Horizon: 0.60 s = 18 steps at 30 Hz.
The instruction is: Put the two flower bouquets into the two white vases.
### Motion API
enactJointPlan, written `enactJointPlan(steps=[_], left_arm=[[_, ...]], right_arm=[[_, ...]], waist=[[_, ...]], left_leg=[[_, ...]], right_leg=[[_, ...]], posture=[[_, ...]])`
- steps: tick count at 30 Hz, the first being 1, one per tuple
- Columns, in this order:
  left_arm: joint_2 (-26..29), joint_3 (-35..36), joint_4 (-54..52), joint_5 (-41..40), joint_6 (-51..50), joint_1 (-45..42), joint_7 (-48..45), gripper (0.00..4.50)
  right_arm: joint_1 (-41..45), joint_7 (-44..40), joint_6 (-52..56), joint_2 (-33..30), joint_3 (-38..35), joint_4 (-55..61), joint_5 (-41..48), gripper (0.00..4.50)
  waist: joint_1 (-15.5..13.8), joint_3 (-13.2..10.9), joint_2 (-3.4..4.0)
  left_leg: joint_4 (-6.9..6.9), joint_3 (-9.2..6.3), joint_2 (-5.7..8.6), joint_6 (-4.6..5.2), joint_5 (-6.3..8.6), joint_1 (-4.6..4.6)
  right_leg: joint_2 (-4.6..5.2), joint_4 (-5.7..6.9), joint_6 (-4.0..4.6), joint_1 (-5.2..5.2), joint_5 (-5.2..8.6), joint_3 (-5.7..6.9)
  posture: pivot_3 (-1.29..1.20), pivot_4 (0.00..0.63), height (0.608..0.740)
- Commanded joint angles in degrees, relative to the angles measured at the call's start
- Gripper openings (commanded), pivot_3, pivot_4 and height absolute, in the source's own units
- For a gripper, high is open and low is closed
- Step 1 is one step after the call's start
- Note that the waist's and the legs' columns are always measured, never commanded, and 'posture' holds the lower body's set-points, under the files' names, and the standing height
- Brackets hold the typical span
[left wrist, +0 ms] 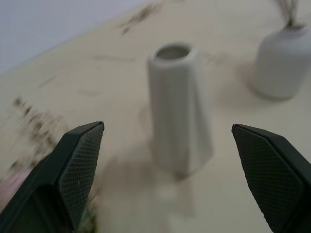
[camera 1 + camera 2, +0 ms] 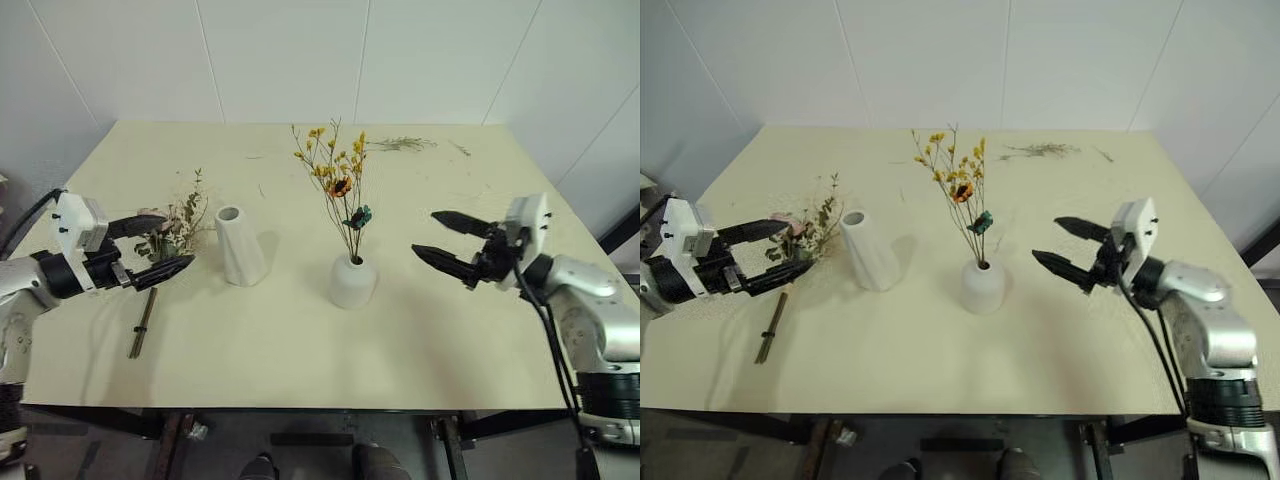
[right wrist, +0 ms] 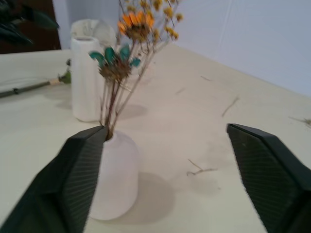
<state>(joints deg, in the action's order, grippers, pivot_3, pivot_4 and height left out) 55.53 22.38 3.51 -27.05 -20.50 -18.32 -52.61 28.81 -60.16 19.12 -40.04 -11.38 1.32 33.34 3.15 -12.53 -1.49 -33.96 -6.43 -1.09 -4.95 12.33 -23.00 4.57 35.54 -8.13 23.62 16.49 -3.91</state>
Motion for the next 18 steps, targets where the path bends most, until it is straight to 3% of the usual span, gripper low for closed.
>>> enactJointPlan(steps=[1,6,14,18], left_arm=[[4.1,1.0,-1.1,3.0,-14.8,1.2,8.7,4.5],[6.3,-6.1,-1.0,6.4,-34.0,-2.7,16.9,4.5],[-0.4,-17.5,6.6,11.1,-40.7,-16.1,21.6,4.5],[-4.6,-19.9,14.7,12.6,-43.7,-21.4,22.9,4.5]], right_arm=[[3.0,-6.6,-0.2,-6.2,-2.0,-0.8,1.1,4.47],[5.4,-11.1,2.5,-10.2,-0.3,2.1,2.6,4.47],[5.7,-13.1,3.8,-12.3,0.3,4.0,2.2,4.47],[4.4,-12.7,5.1,-12.3,0.1,6.2,3.2,4.47]], waist=[[0.0,-0.1,0.07],[0.0,-0.1,0.06],[-0.5,-0.1,0.03],[-0.7,-0.1,0.02]], left_leg=[[-0.02,0.02,0.01,0.0,0.0,-0.03],[-0.01,0.05,0.01,0.01,0.01,-0.02],[-0.07,0.03,0.04,-0.01,0.0,-0.09],[-0.08,0.04,0.06,-0.01,0.0,-0.11]], right_leg=[[0.02,-0.02,-0.02,0.01,-0.01,-0.01],[0.01,0.0,-0.06,0.02,0.02,-0.05],[0.02,0.01,-0.13,0.03,-0.02,-0.04],[0.02,0.02,-0.17,0.04,-0.04,-0.05]], posture=[[0.0,0.15,0.74],[0.0,0.15,0.74],[0.0,0.15,0.74],[0.0,0.15,0.74]])
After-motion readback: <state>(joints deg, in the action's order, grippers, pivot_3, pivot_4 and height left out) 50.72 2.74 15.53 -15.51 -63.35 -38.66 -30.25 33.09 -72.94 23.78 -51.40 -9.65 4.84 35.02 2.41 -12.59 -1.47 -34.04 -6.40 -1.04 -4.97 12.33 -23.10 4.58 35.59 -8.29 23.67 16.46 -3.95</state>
